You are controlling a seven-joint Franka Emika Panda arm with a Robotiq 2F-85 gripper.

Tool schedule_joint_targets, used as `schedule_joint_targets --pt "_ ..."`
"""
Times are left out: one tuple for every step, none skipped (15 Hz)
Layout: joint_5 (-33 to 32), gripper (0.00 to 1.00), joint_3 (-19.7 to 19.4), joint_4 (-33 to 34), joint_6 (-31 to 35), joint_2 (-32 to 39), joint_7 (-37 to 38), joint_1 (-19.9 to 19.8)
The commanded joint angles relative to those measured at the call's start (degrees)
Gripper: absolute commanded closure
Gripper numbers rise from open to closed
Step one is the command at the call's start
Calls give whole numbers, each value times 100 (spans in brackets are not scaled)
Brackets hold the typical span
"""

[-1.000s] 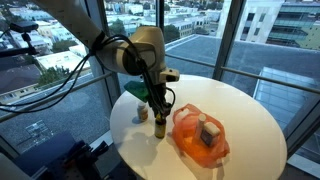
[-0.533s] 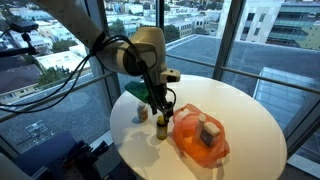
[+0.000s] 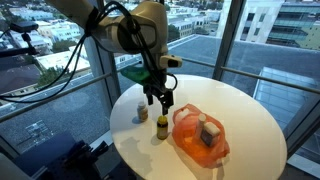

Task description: Put the black and yellow container on the table

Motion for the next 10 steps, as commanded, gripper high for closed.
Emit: schedule_joint_targets --pt "305 0 21 322 -932 -387 -443 -25" --pt "385 0 16 436 -1207 -457 -565 -20" --pt "412 0 17 523 -1380 -504 -604 -22" --pt "435 0 16 611 -1550 -540 -658 -22" --pt "435 0 18 684 -1664 -566 -666 -24" --pt "443 0 19 737 -1738 -576 -665 -25" --pt "419 0 22 778 -1765 -571 -632 -28" --pt "314 0 41 625 -1564 -555 -483 -39" --pt "314 0 41 642 -1580 -557 -483 -38" --pt "314 0 42 634 -1578 -546 -483 -38"
